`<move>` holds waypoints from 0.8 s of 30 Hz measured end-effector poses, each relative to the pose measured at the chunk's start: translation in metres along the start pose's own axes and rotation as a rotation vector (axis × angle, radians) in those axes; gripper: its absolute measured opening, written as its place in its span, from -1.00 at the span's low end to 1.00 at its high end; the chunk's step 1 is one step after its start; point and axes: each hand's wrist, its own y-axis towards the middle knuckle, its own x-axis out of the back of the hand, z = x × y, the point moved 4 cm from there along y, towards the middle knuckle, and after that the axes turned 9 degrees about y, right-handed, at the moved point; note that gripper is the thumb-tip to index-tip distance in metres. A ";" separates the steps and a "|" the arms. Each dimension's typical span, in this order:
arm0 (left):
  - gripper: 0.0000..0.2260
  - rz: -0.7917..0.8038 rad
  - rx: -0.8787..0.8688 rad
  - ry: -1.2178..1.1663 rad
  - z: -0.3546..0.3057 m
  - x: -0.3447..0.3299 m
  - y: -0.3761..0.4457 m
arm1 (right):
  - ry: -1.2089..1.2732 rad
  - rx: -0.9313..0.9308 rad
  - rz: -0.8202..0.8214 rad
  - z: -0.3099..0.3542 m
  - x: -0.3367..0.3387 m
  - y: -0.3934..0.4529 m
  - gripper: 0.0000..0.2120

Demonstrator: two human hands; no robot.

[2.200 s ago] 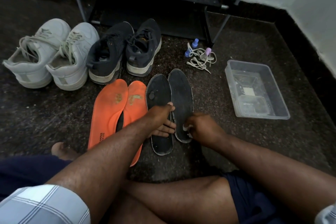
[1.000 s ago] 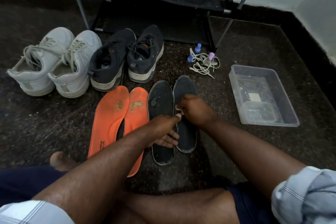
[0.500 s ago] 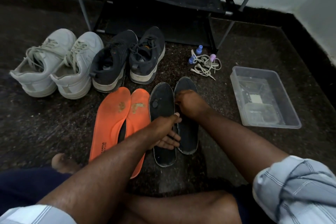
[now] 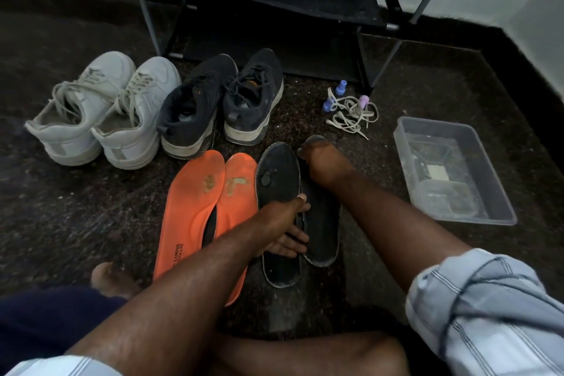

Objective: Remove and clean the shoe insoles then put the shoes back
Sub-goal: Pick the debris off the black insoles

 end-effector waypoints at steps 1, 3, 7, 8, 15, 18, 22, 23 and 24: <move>-0.49 0.001 0.002 -0.003 0.000 0.001 0.000 | 0.006 0.012 -0.009 0.000 -0.001 -0.002 -0.75; -0.49 0.000 0.007 -0.009 0.000 0.001 0.002 | -0.009 0.012 0.035 0.002 -0.007 -0.015 -0.72; -0.49 -0.010 0.005 -0.015 0.000 0.001 0.003 | -0.040 0.194 0.160 0.011 -0.007 -0.046 -0.58; -0.49 -0.012 0.004 -0.017 0.001 0.001 0.003 | -0.091 0.216 0.161 0.009 -0.005 -0.047 -0.53; -0.49 -0.002 0.017 -0.015 0.001 0.001 0.002 | -0.118 -0.199 0.159 -0.007 0.000 -0.013 -0.47; -0.49 -0.006 0.016 -0.016 0.001 0.001 0.003 | -0.078 -0.082 0.148 0.003 0.001 -0.032 -0.51; -0.49 -0.017 0.014 -0.009 0.000 0.001 0.004 | -0.195 -0.078 0.211 -0.011 -0.001 -0.040 -0.50; -0.49 -0.016 0.014 -0.010 0.001 0.000 0.004 | -0.188 -0.148 0.203 -0.018 0.000 -0.033 -0.48; -0.48 -0.012 0.014 -0.011 0.001 0.000 0.003 | -0.174 -0.222 0.199 -0.022 0.003 -0.025 -0.46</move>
